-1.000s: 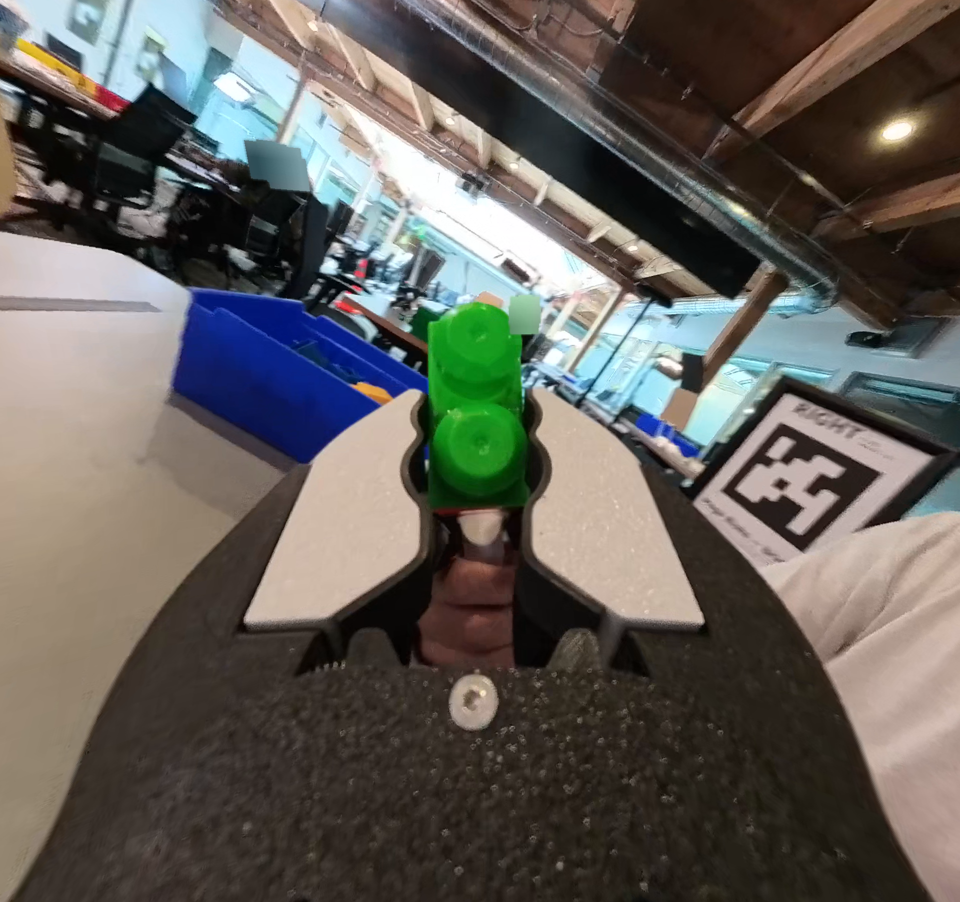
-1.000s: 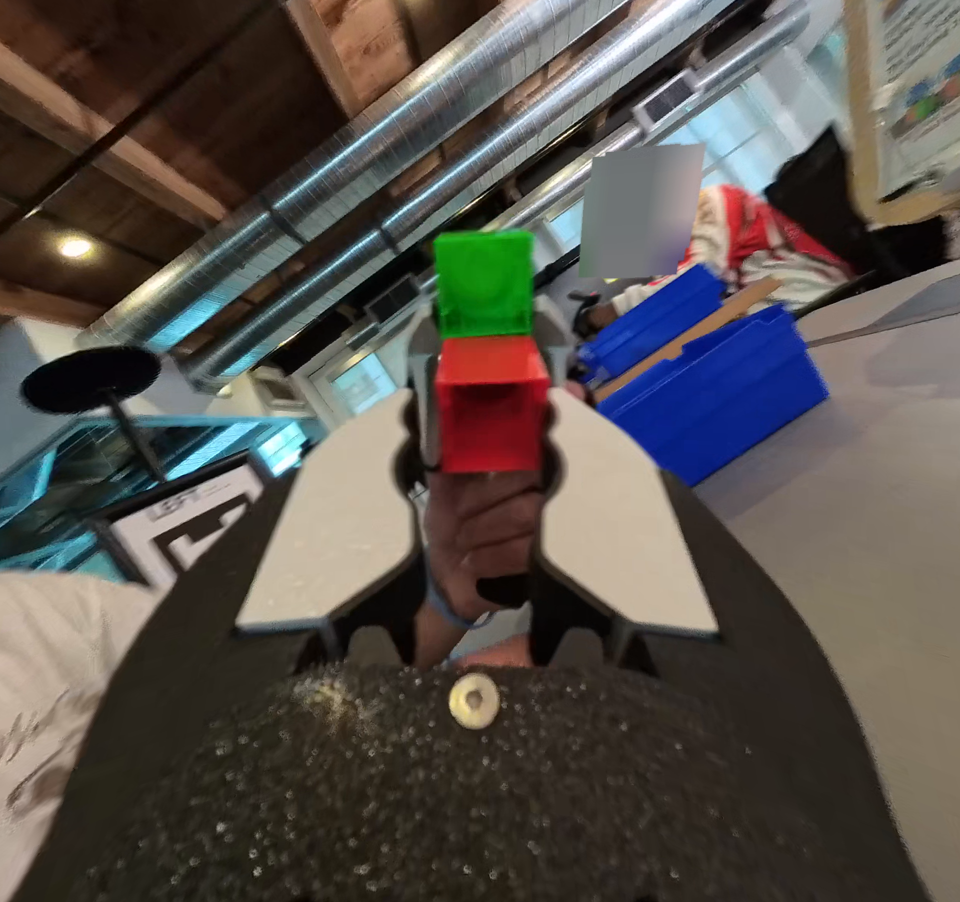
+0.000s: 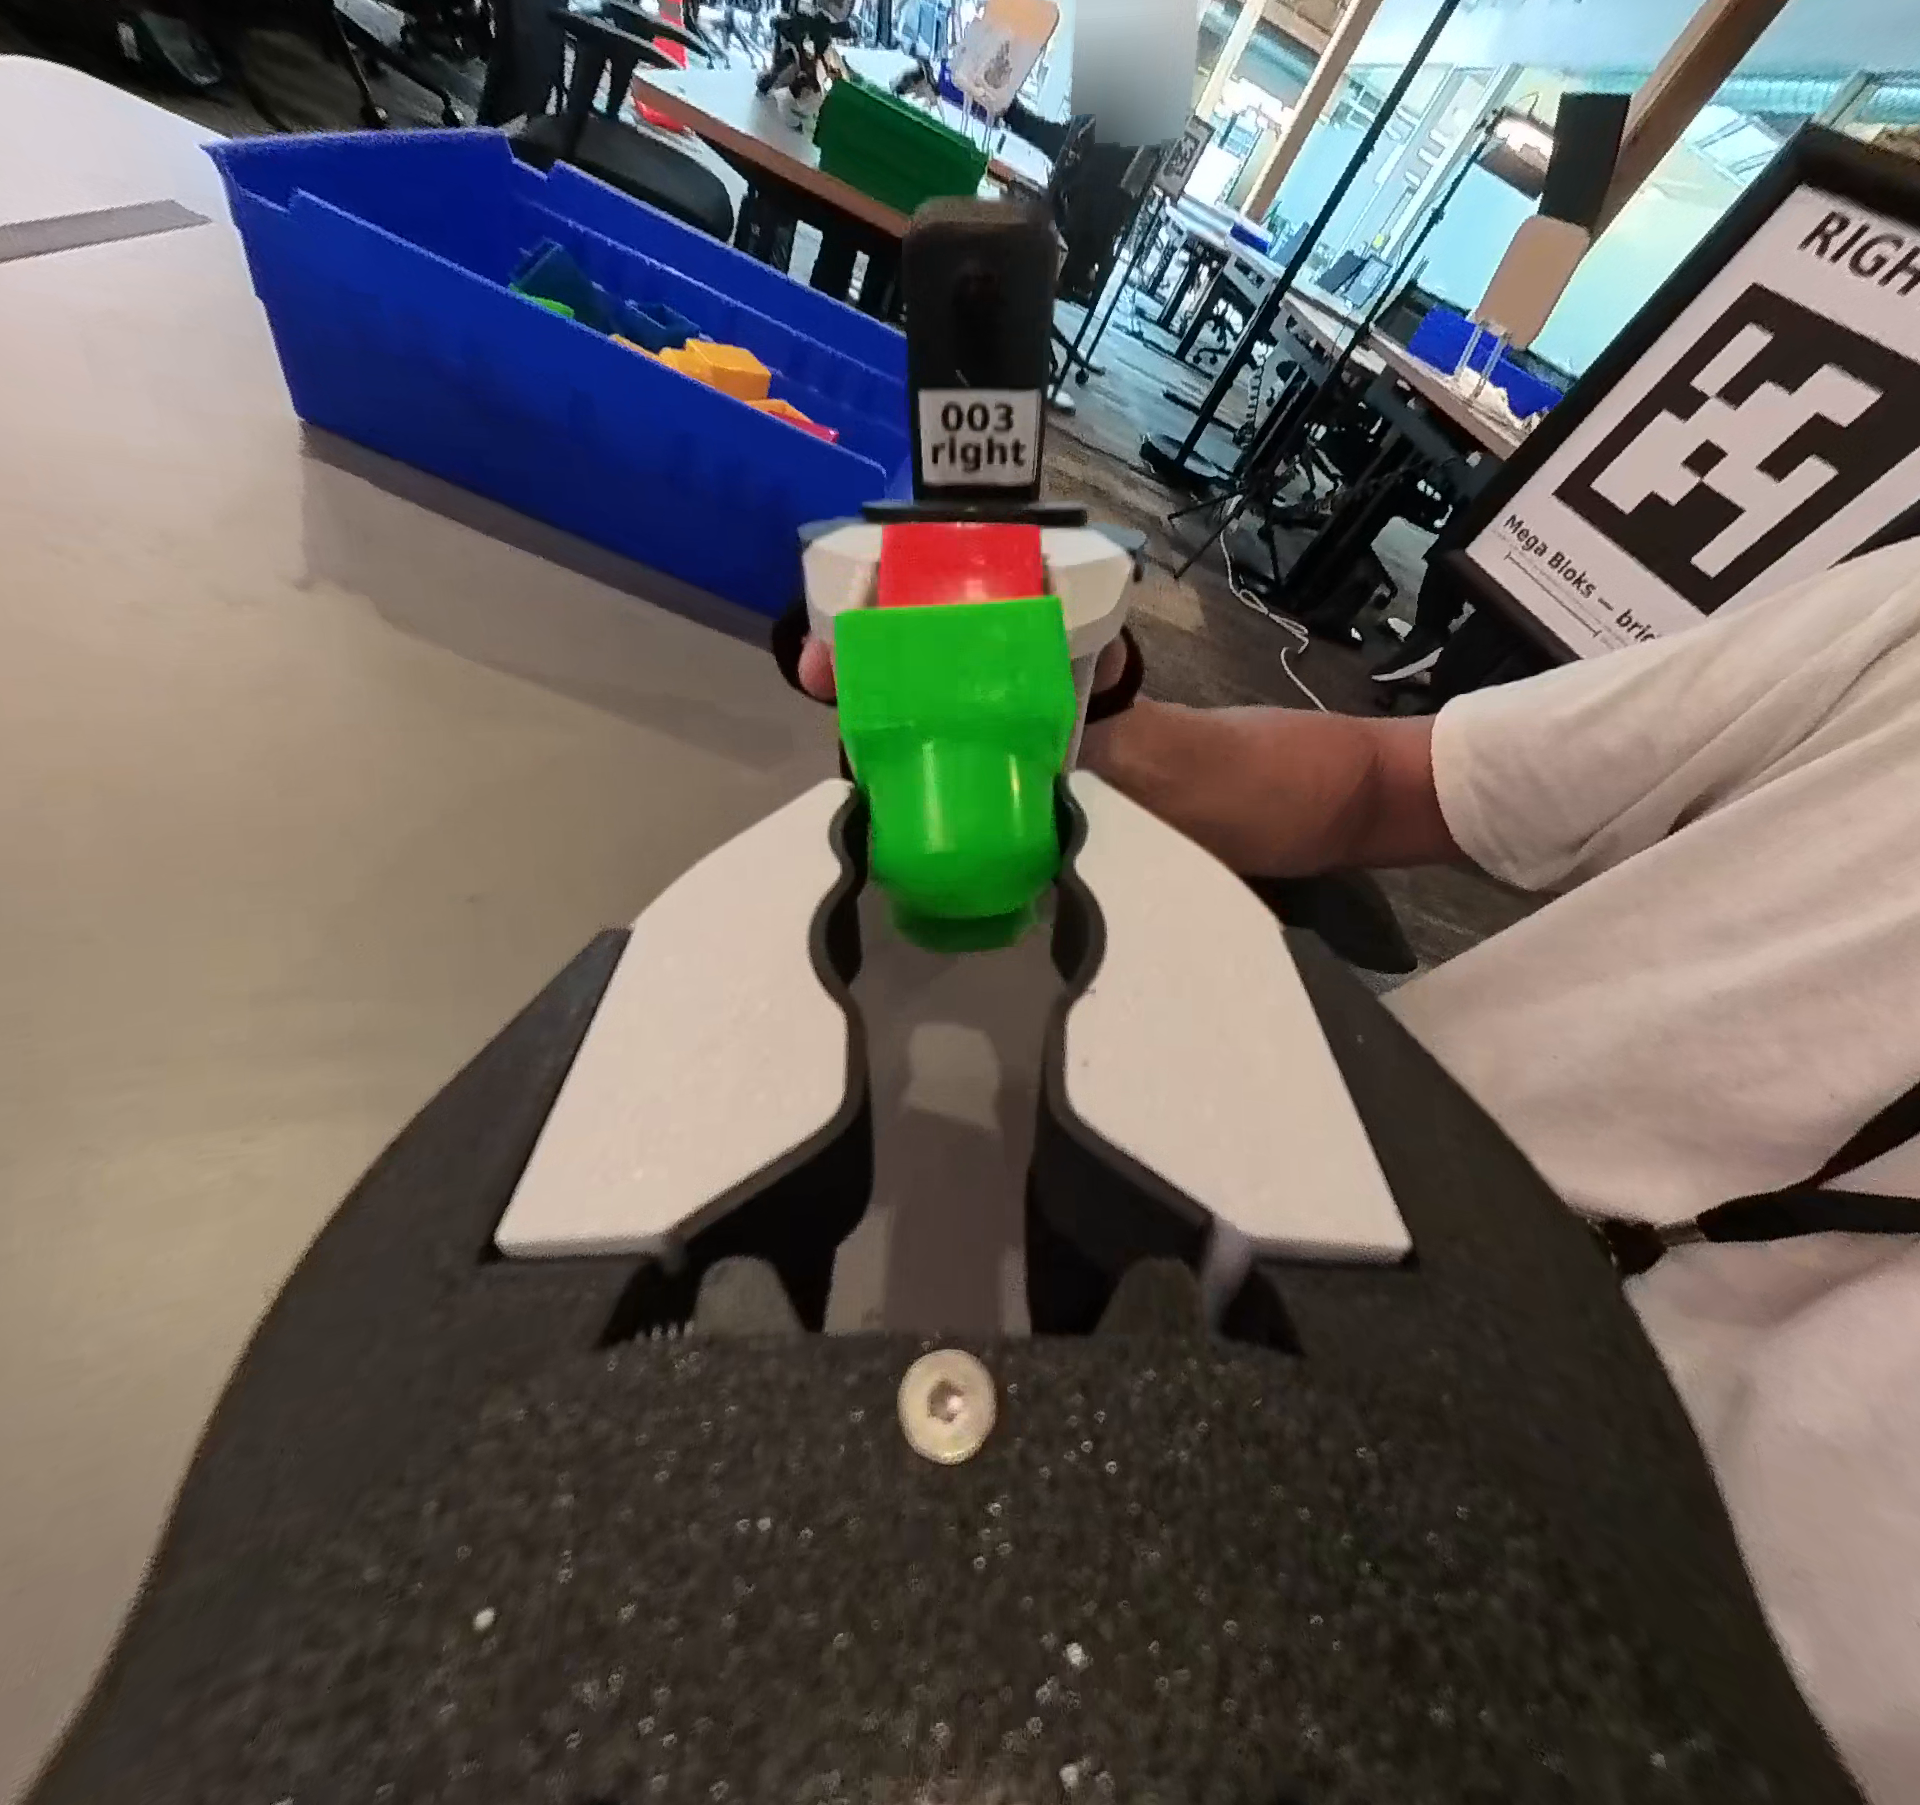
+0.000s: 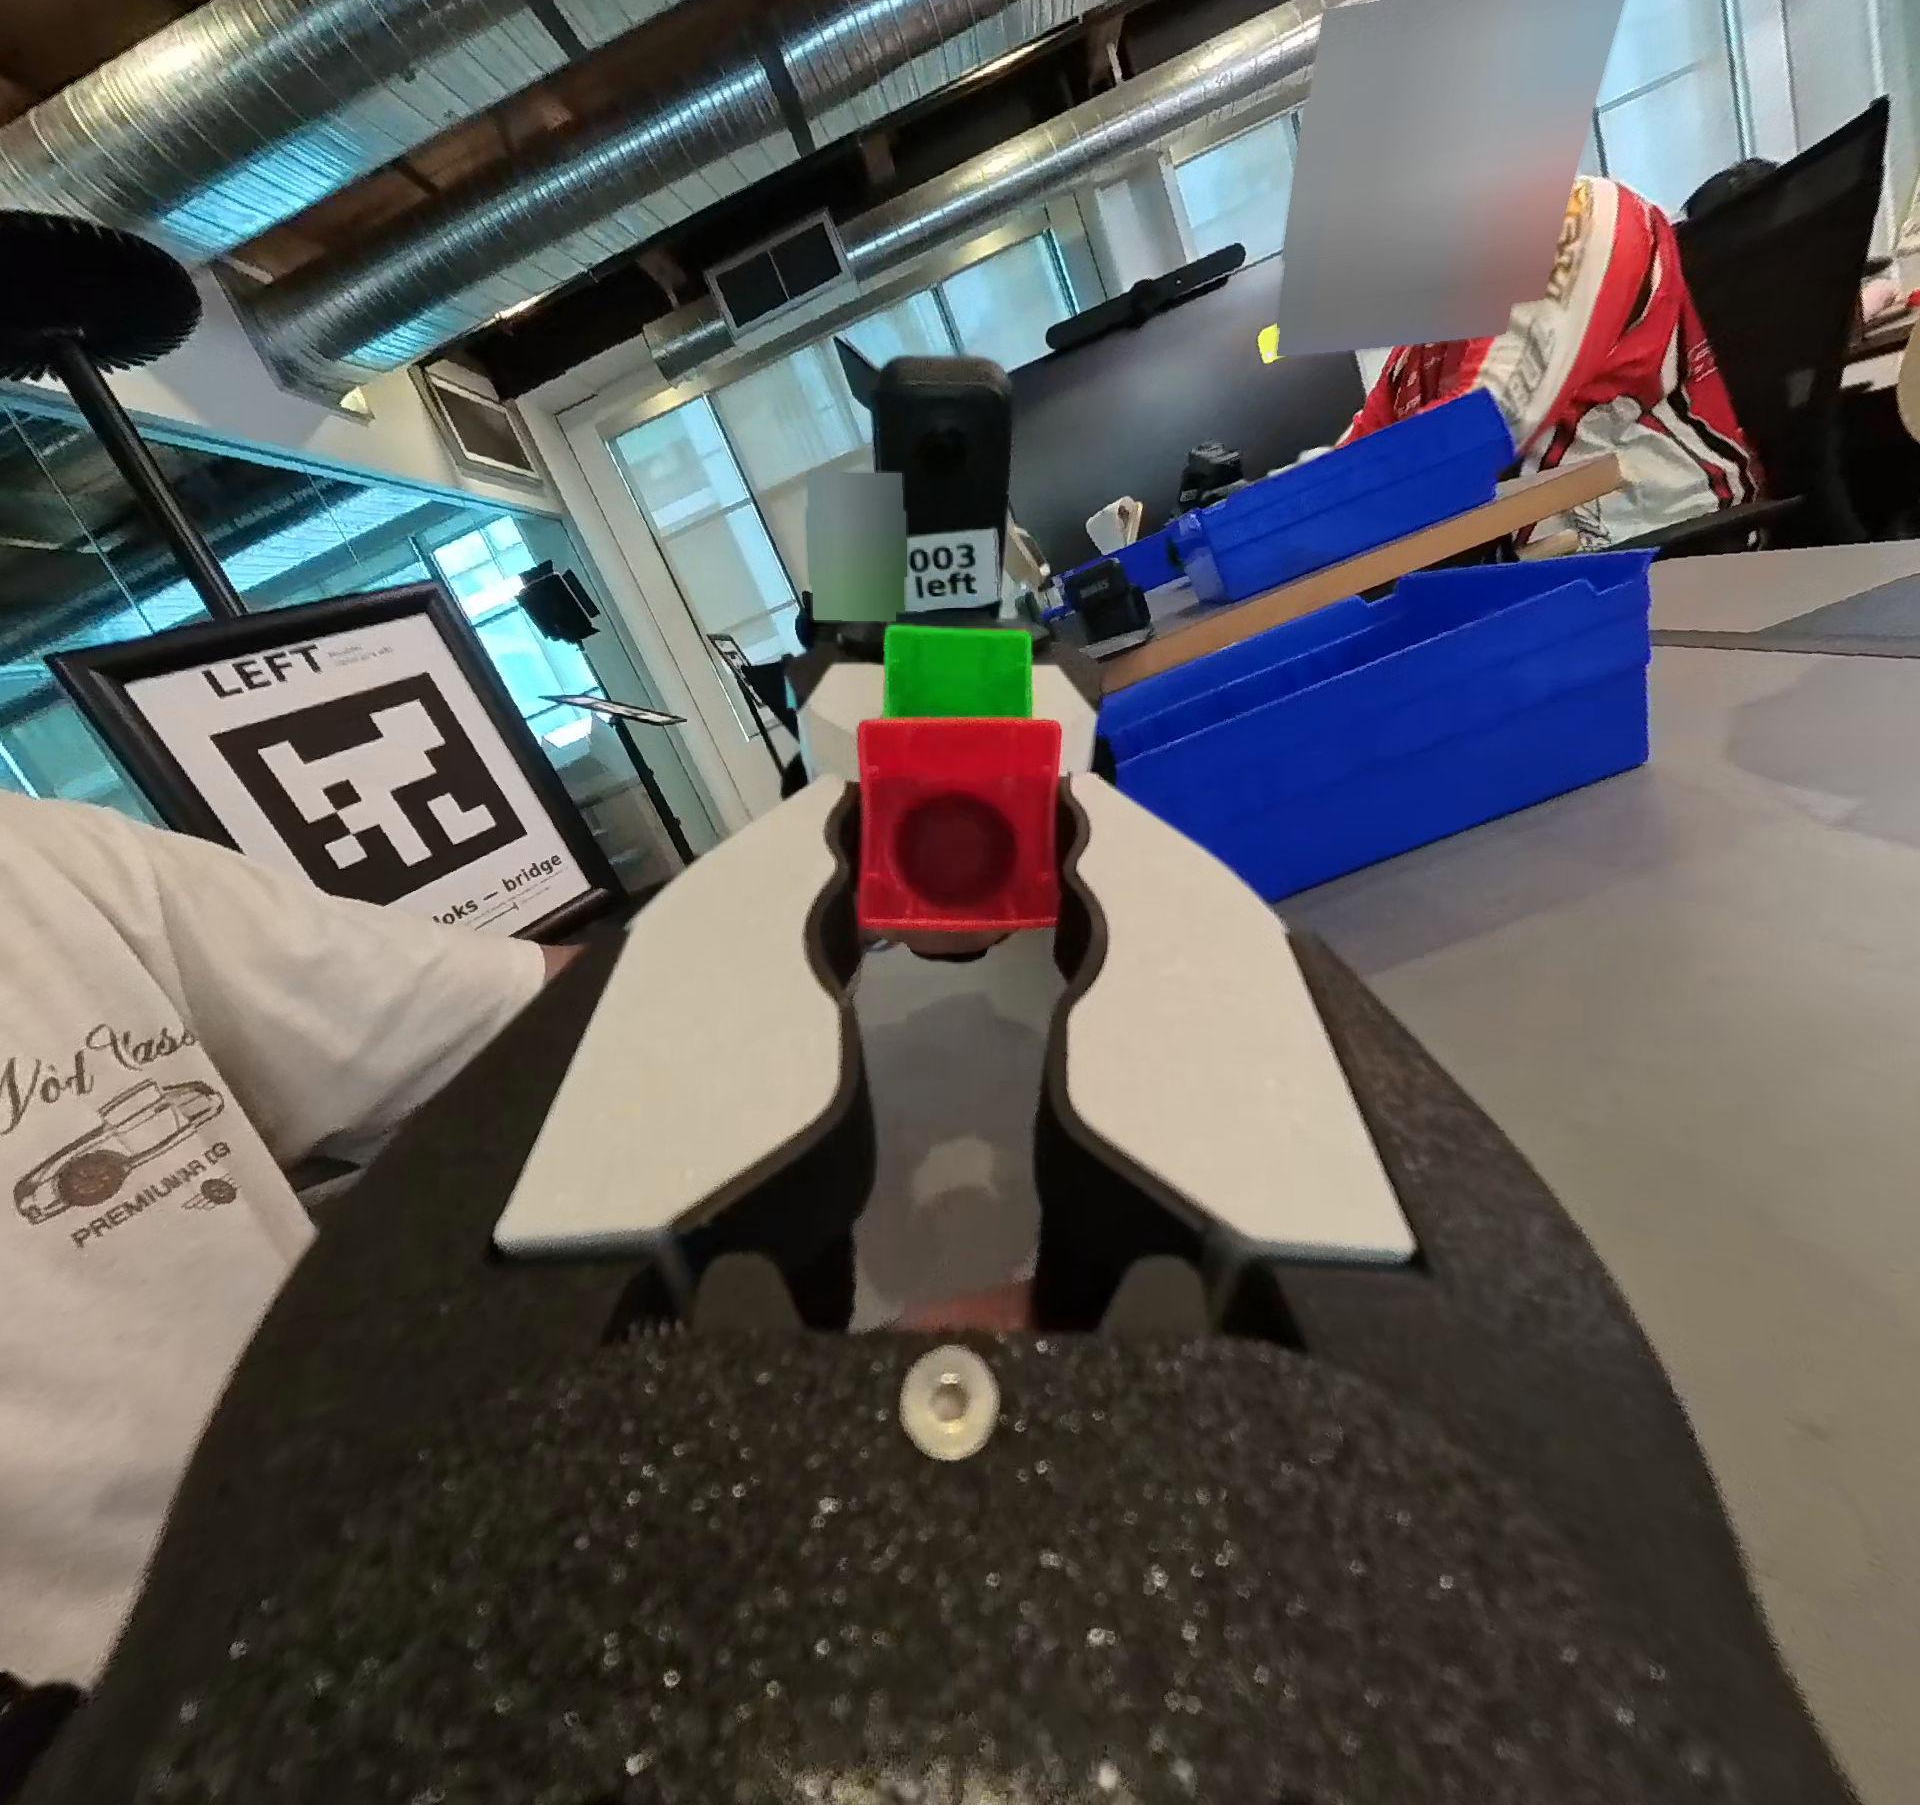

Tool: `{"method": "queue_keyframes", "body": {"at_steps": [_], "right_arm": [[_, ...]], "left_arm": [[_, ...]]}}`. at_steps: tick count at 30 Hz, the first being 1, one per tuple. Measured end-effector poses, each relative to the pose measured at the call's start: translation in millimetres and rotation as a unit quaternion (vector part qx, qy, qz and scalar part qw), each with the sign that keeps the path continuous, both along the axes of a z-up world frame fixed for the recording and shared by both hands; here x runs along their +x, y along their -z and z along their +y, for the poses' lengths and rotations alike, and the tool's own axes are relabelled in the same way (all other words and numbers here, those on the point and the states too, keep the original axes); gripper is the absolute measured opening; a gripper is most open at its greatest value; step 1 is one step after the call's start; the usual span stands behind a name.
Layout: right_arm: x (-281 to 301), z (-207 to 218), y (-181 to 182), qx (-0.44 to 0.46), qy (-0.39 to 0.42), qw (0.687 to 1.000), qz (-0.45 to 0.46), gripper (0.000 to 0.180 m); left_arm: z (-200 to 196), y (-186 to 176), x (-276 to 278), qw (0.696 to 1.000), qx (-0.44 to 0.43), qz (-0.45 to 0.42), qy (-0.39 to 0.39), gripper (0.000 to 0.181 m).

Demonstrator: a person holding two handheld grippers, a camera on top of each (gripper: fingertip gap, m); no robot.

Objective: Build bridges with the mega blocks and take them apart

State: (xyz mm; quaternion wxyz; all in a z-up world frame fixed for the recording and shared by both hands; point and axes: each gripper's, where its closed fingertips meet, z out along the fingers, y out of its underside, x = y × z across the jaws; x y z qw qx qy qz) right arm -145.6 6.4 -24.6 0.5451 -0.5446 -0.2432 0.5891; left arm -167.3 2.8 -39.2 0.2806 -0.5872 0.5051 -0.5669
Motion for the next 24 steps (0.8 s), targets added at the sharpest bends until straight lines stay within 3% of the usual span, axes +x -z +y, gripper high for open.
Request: {"method": "queue_keyframes", "body": {"at_steps": [8, 22, 24], "right_arm": [[7.0, 2.9, -13.3, 0.009, 0.005, 1.000, 0.014, 0.034], [8.7, 3.9, -10.4, -0.003, 0.001, 1.000, -0.017, 0.034], [8.0, 3.0, -10.9, -0.006, -0.004, 1.000, -0.018, 0.034]], "left_arm": [[-9.0, 22.2, 6.1, 0.996, 0.054, 0.068, 0.023, 0.029], [-11.5, 24.0, 15.1, 1.000, 0.005, 0.019, 0.017, 0.030], [-11.5, 26.3, 16.3, 1.000, 0.003, 0.020, 0.014, 0.037]]}}
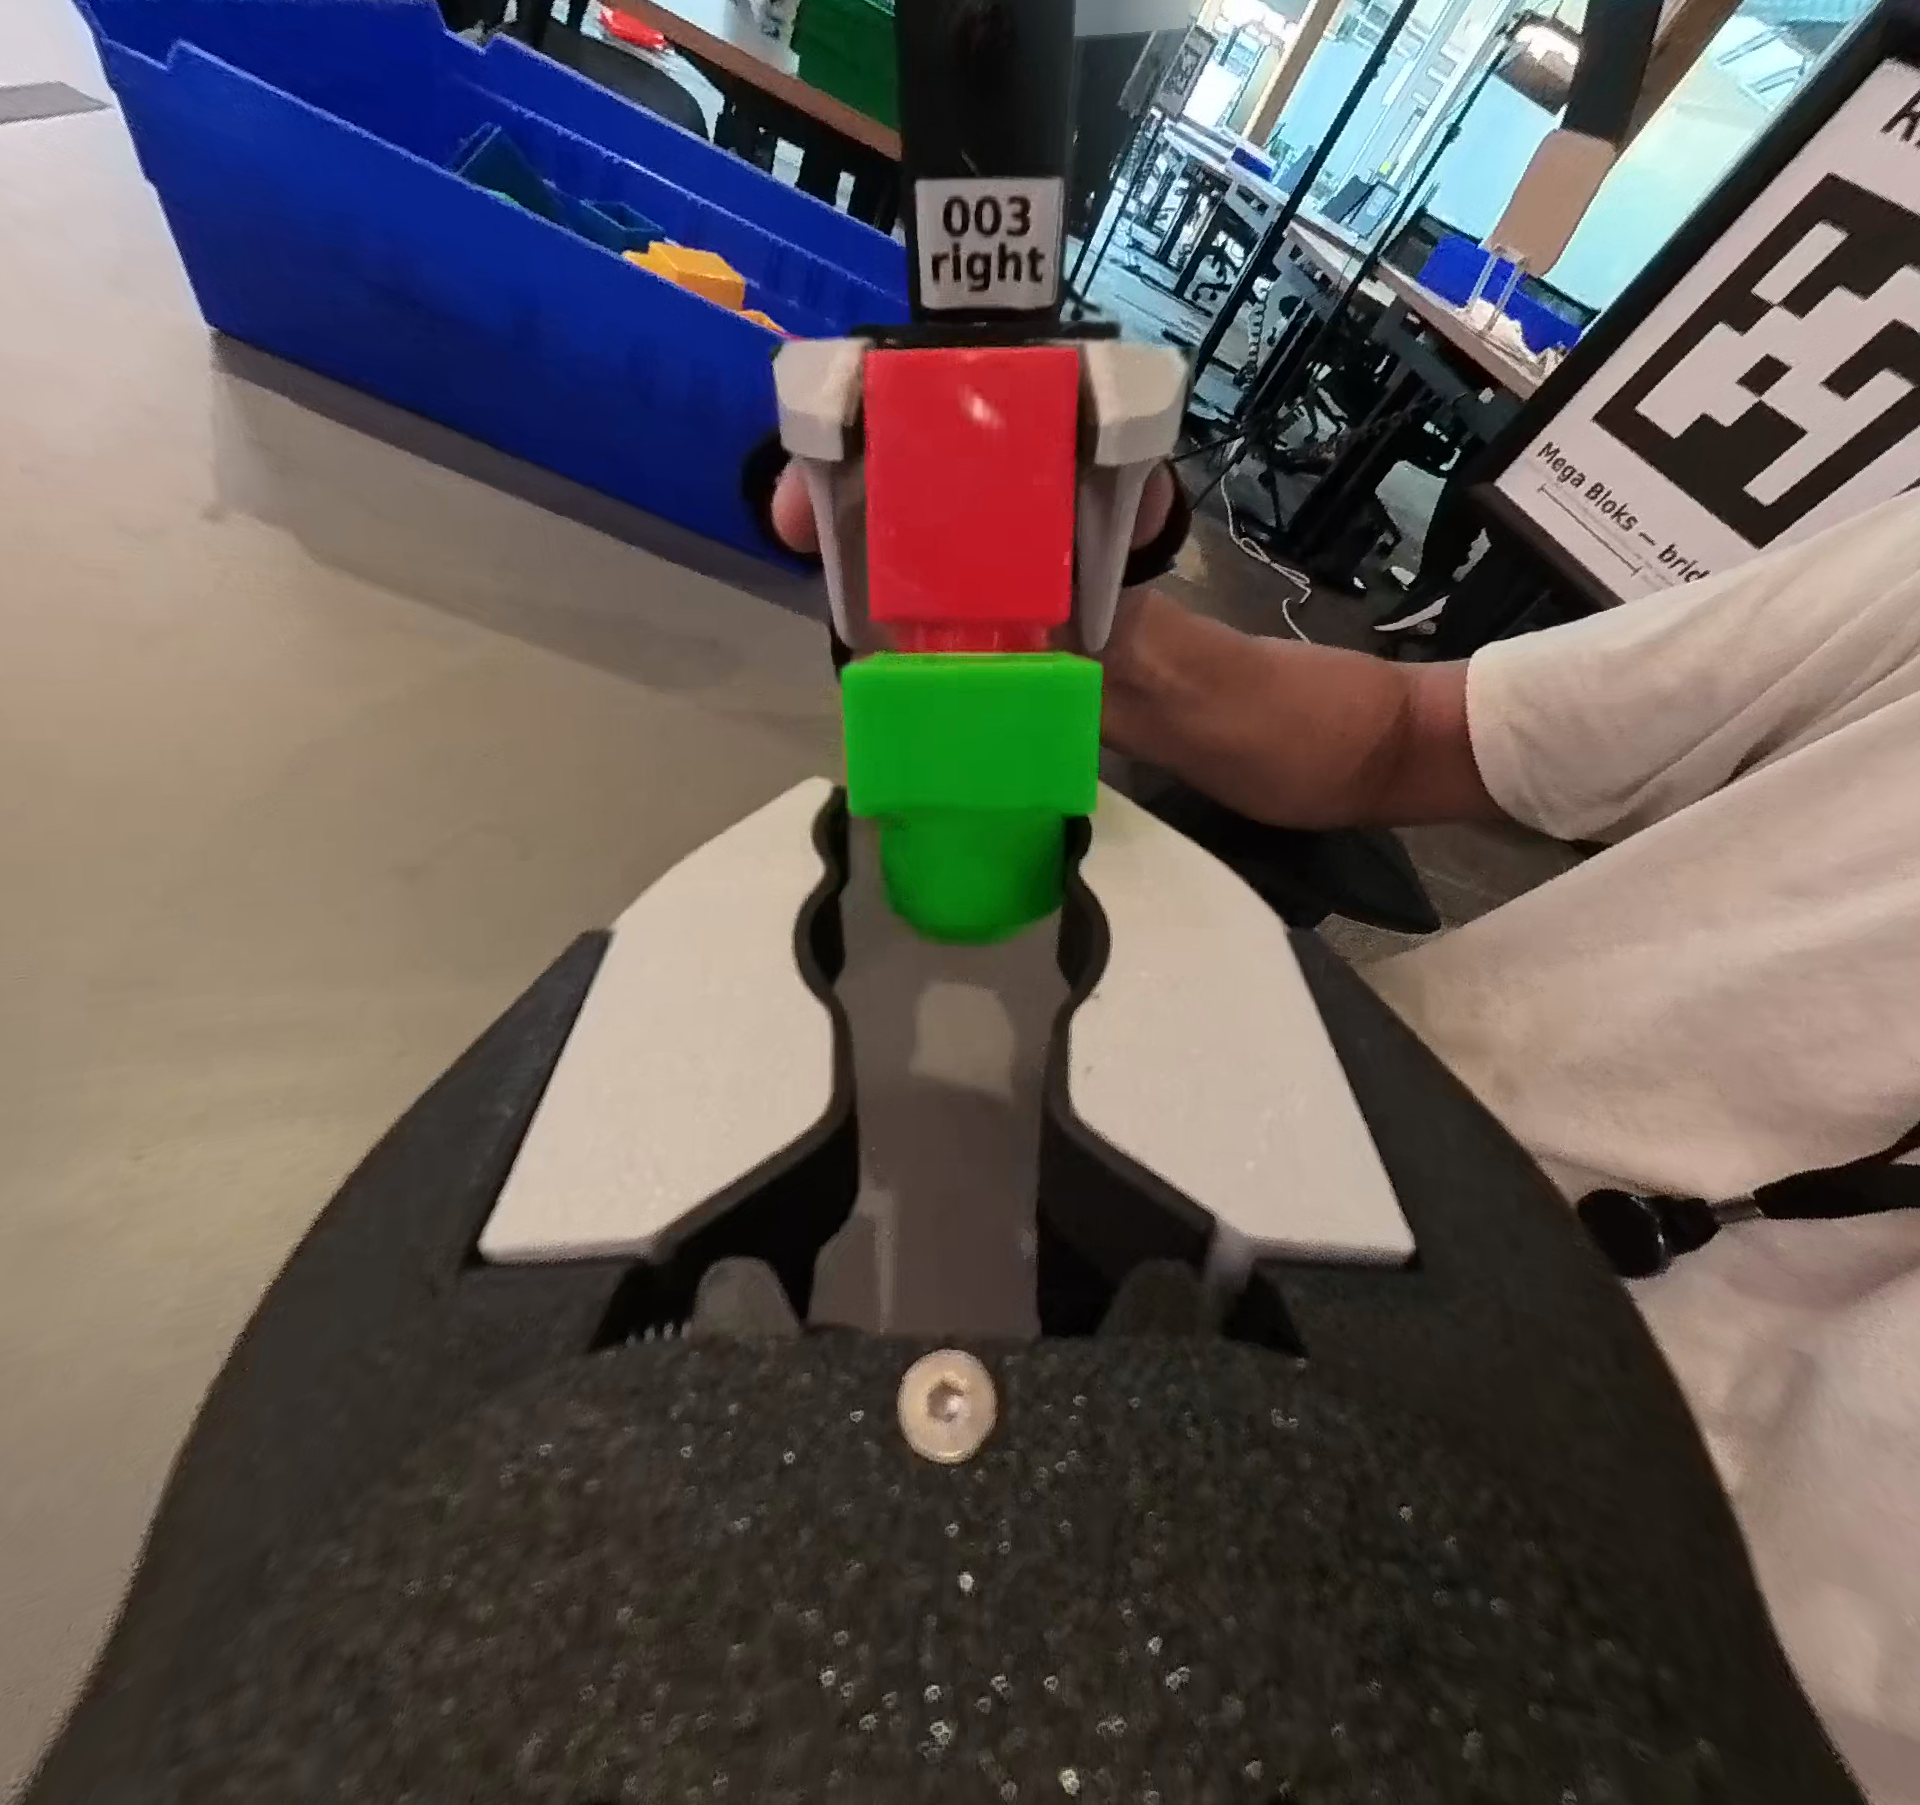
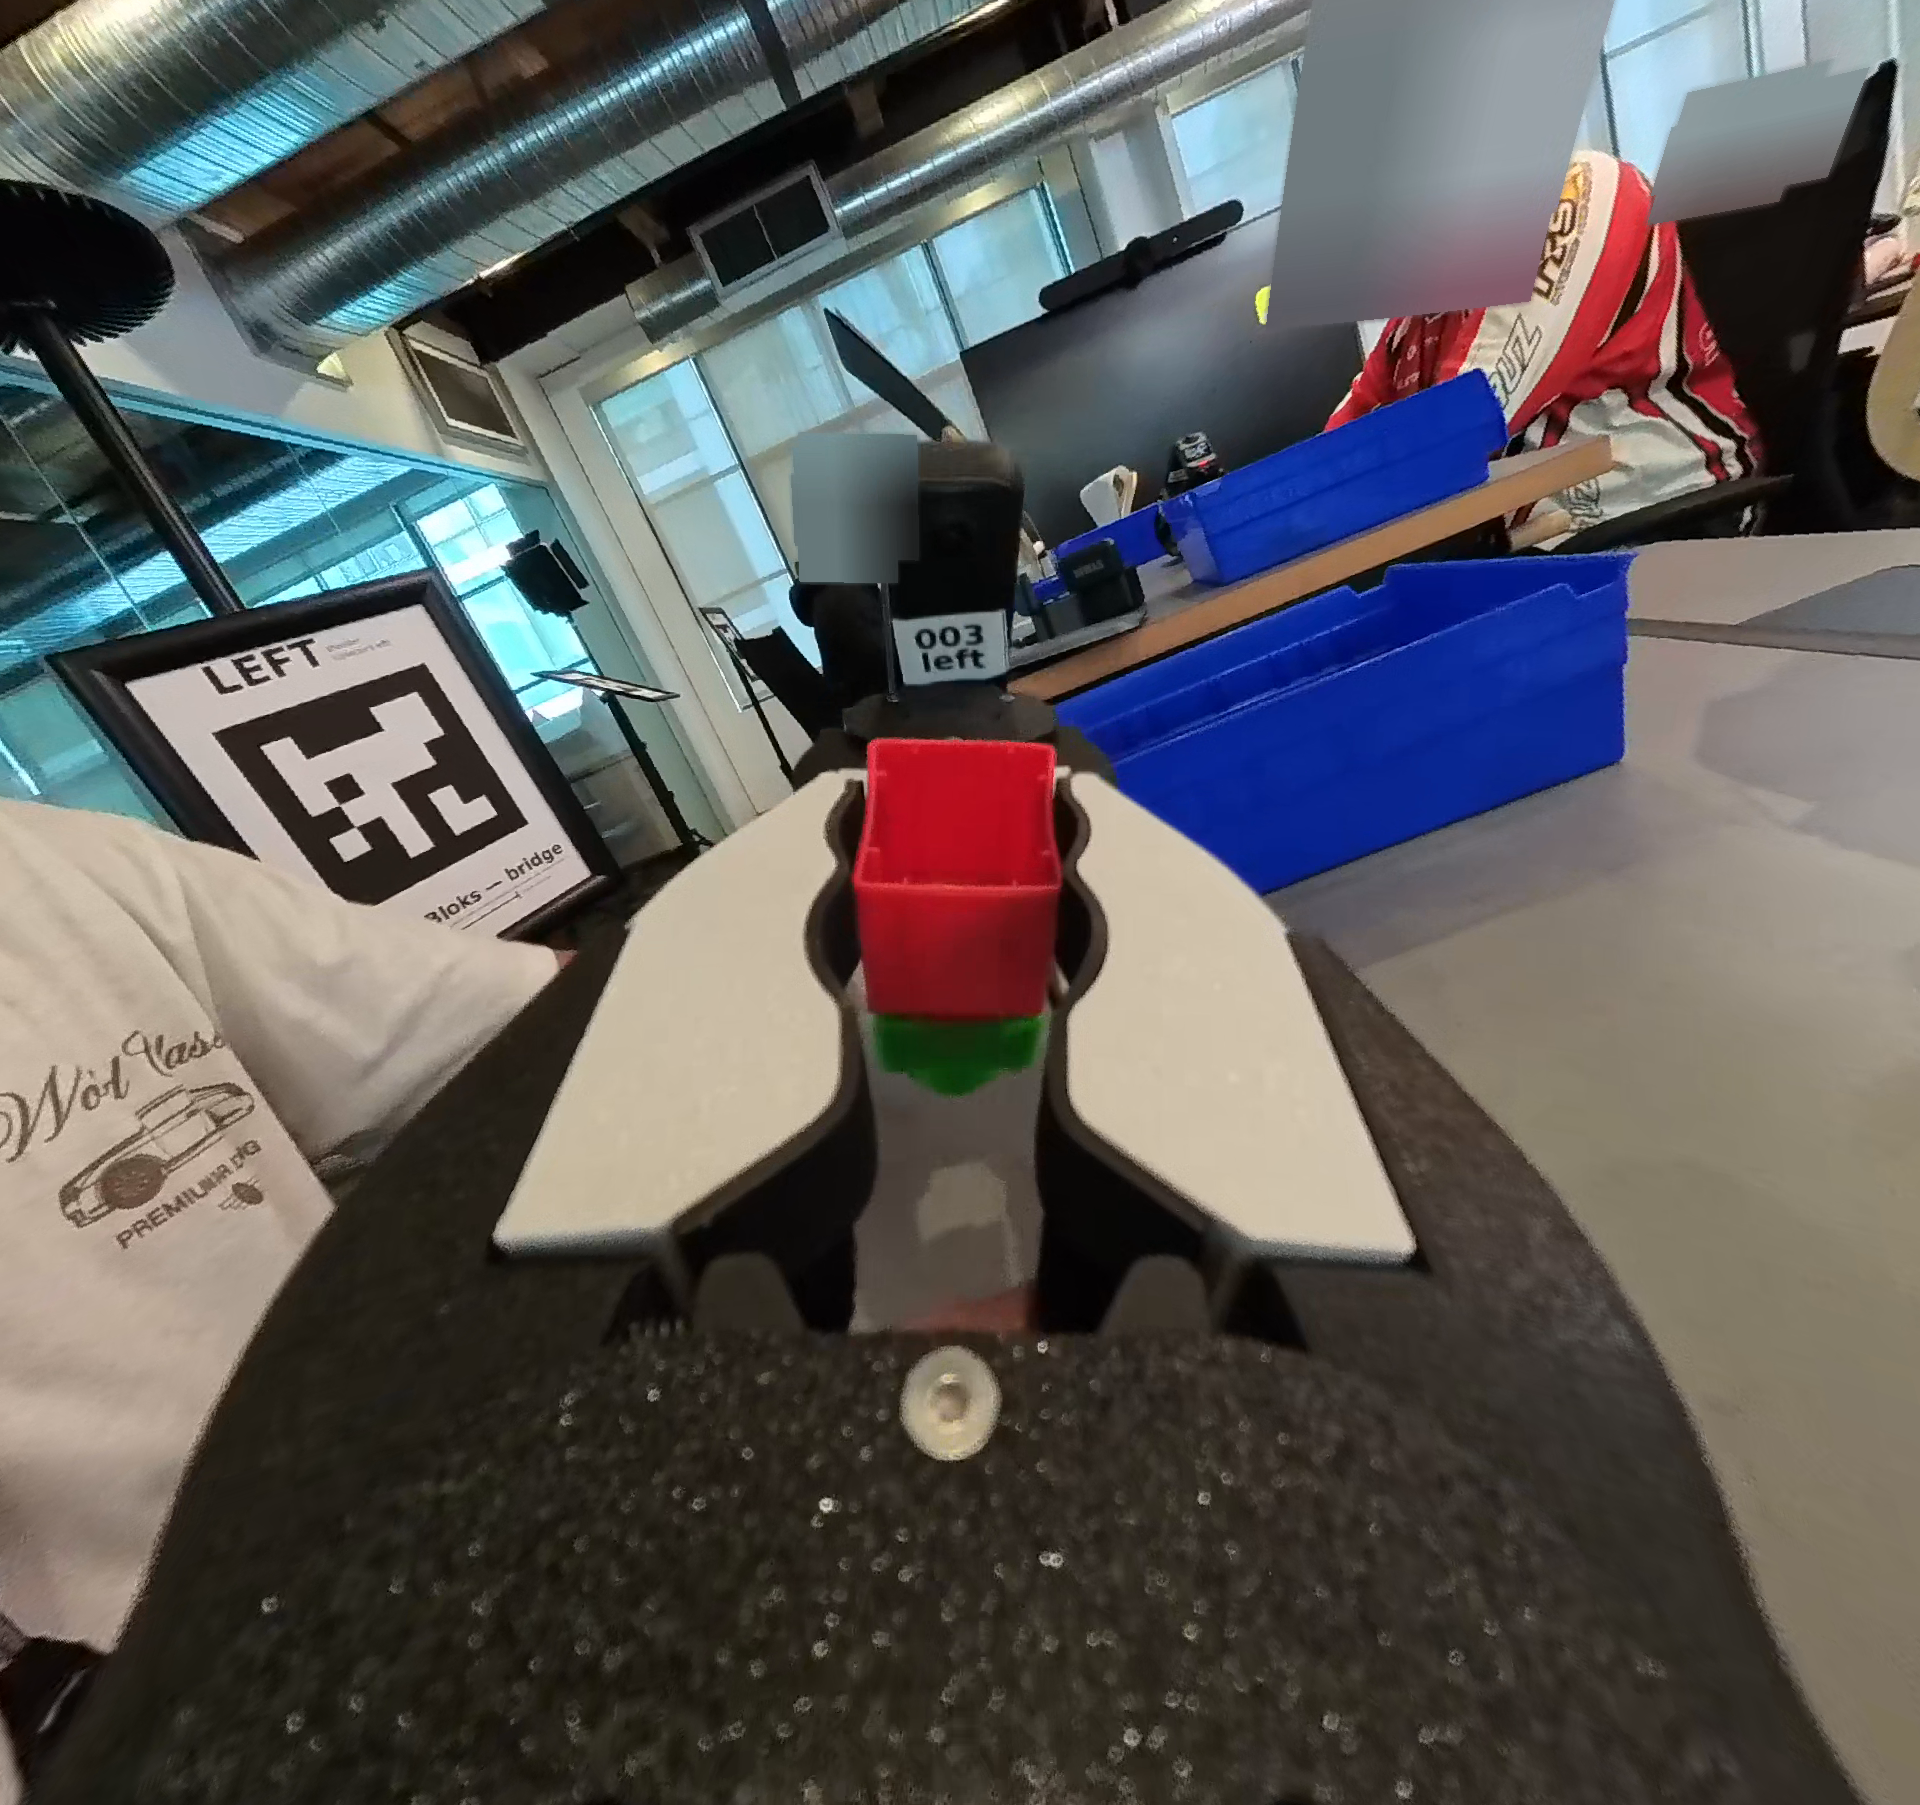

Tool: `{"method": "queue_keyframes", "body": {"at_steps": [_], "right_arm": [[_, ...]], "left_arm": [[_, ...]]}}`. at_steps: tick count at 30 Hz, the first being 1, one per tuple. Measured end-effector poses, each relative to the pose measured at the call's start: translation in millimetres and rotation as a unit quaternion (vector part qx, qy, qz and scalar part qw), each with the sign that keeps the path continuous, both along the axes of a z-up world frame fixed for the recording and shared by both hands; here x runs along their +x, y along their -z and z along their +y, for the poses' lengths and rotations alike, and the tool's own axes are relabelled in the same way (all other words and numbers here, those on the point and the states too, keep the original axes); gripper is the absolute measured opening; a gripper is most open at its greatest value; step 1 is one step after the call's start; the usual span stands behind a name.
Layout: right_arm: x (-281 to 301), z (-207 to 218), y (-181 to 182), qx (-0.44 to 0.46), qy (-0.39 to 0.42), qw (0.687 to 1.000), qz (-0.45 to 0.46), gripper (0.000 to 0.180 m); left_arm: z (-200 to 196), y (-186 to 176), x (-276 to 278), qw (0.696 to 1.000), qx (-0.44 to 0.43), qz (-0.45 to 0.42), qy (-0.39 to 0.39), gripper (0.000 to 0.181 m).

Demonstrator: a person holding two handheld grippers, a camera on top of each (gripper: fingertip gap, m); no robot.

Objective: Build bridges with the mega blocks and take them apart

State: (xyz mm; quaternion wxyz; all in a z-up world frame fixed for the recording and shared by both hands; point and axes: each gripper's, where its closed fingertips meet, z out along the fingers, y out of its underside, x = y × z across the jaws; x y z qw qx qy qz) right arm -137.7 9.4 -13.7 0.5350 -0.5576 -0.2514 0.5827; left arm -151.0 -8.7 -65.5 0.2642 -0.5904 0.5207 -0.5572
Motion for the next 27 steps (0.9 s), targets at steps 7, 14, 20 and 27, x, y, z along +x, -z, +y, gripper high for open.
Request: {"method": "queue_keyframes", "body": {"at_steps": [7, 14, 20, 27], "right_arm": [[-12.7, -3.2, 8.6, 0.004, -0.003, 0.999, -0.047, 0.034], [-17.5, -6.4, 12.0, 0.013, -0.004, 0.998, -0.069, 0.034], [-19.8, -11.0, 11.7, 0.032, 0.003, 0.997, -0.069, 0.037], [-15.8, -13.9, 5.6, 0.047, 0.016, 0.998, -0.040, 0.056]], "left_arm": [[-9.2, 9.5, 8.0, 1.000, 0.000, 0.017, 0.019, 0.060], [-14.3, 15.5, 10.1, 0.999, 0.021, 0.035, 0.032, 0.046], [-18.4, 15.5, 6.6, 0.998, 0.029, 0.036, 0.043, 0.044], [-9.3, 4.5, 2.0, 0.999, 0.029, 0.004, 0.018, 0.042]]}}
